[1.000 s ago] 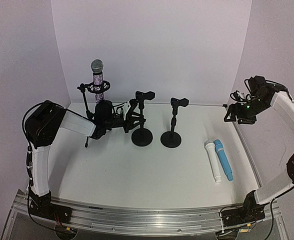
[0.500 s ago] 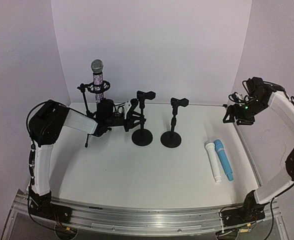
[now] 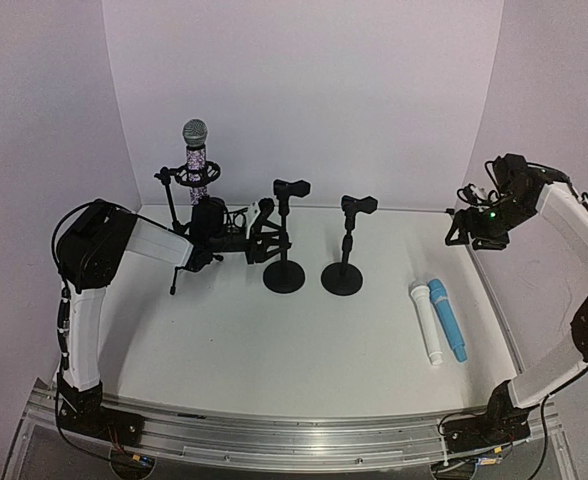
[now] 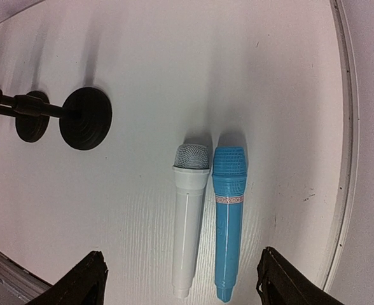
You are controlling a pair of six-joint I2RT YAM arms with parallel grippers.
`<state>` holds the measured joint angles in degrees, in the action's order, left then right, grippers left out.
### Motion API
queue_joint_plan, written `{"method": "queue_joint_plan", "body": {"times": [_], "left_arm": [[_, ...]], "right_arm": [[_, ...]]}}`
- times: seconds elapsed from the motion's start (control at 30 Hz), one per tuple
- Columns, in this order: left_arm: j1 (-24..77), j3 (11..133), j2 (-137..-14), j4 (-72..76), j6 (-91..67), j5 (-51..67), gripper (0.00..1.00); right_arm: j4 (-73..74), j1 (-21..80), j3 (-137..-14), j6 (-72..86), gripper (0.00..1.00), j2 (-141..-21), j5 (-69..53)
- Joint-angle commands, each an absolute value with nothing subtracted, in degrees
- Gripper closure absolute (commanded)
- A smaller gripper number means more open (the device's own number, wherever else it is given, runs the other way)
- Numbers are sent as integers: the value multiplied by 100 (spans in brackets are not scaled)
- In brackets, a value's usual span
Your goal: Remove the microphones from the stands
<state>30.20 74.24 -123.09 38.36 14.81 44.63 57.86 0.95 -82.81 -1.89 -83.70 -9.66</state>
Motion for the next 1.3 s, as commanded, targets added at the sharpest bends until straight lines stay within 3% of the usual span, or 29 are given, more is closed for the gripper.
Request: {"method": "queue_joint_plan", "body": {"times": [0.0, 0.2, 0.6, 0.9, 1.27], "left_arm": [[2981, 7443, -11997, 3774, 1521, 4760, 46], [2981, 6935, -11625, 3663, 1620, 4968, 34], [2980, 5644, -10498, 3074, 2113, 5164, 30], [2795, 4985, -9178, 1745, 2831, 5220, 21], [519, 5025, -8014, -883, 4110, 6656, 45]], "right_arm": [[5713, 124, -8336, -157, 21, -8263, -1142], [5715, 123, -8352, -119, 21, -8218, -1200], [5689, 149, -8417, -53, 21, -8021, -1351], [5678, 196, -8523, -44, 21, -7863, -1533], [5629, 292, -8373, -44, 21, -7601, -1669]]}}
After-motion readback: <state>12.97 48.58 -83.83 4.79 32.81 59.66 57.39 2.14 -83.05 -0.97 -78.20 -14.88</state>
